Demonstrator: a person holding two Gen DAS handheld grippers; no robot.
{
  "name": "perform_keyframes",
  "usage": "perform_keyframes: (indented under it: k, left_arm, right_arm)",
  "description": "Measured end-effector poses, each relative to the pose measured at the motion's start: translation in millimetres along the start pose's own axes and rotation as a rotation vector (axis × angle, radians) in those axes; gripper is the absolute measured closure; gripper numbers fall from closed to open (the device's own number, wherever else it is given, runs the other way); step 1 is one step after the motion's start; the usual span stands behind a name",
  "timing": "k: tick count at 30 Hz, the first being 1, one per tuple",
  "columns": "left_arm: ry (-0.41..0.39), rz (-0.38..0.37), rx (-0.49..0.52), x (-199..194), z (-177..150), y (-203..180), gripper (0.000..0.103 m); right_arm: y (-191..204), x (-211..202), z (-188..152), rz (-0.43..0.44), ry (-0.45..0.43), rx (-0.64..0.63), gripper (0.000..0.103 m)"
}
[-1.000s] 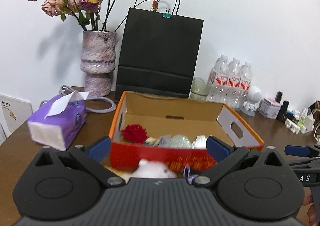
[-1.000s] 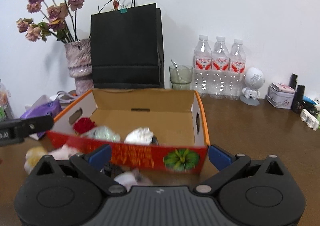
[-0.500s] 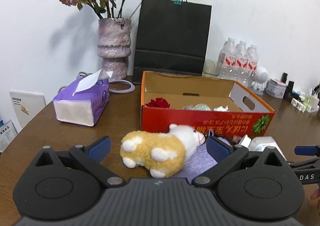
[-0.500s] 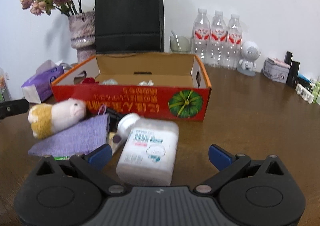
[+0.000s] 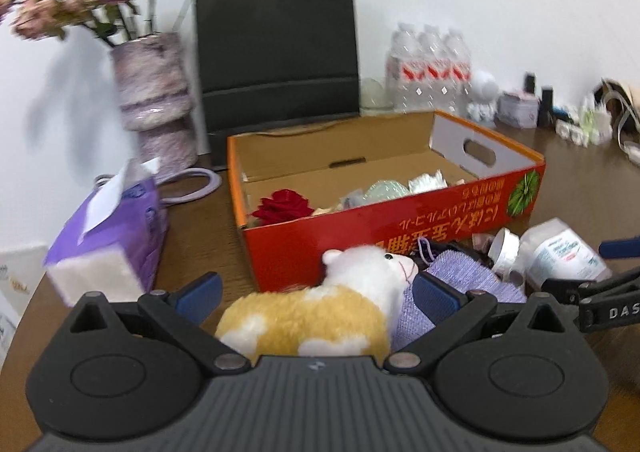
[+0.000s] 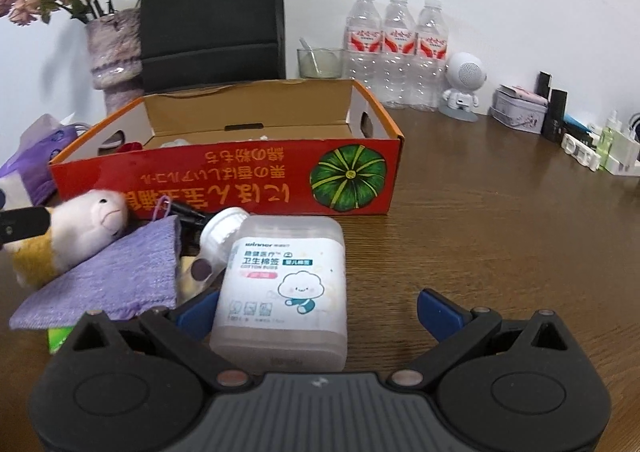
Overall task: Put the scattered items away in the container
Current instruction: 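Grasp the white cotton-bud box with right tool while left tool grasps the plush sheep, then carry the cotton-bud box and plush sheep into the box and open both tools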
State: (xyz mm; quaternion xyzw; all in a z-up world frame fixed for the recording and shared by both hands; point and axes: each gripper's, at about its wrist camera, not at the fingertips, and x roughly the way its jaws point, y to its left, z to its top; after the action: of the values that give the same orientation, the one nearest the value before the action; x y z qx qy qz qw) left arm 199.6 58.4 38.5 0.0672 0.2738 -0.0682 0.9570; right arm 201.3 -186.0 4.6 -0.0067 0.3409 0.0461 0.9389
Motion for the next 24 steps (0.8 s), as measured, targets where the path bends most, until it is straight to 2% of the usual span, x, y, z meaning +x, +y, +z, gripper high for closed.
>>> perform_keyframes:
  k: [3,4,5,6,8,9,18,24]
  left_arm:
    - [0.03,-0.036,0.029,17,0,-2,0.0]
    - [0.041,-0.046,0.028,22,-1,-3,0.004]
    - [0.052,-0.057,0.031,27,-3,-3,0.018]
    - [0.052,-0.05,0.055,29,-5,-5,0.024]
    - [0.038,-0.086,0.102,26,-8,-9,0.053]
    - [0.033,-0.094,0.111,23,-9,-10,0.059]
    - [-0.057,-0.072,-0.001,-6,-5,3,0.064]
    - [-0.121,-0.059,-0.036,-34,-2,6,0.064]
  right_arm:
    - [2,5,0,-0.007,0.009,0.009,0.0]
    - [3,6,-1,-0.009,0.01,0.01,0.0]
    - [4,7,-1,-0.008,0.009,0.007,0.002]
    - [6,8,-2,-0.004,0.006,-0.002,0.015]
    - [9,7,-3,0.02,-0.001,-0.013,0.038]
    - [10,7,-3,0.022,-0.001,-0.011,0.04]
    - [5,-10,-5,0.049,-0.063,0.01,0.04]
    - [0,-21,-3,0.068,-0.097,0.026,0.04]
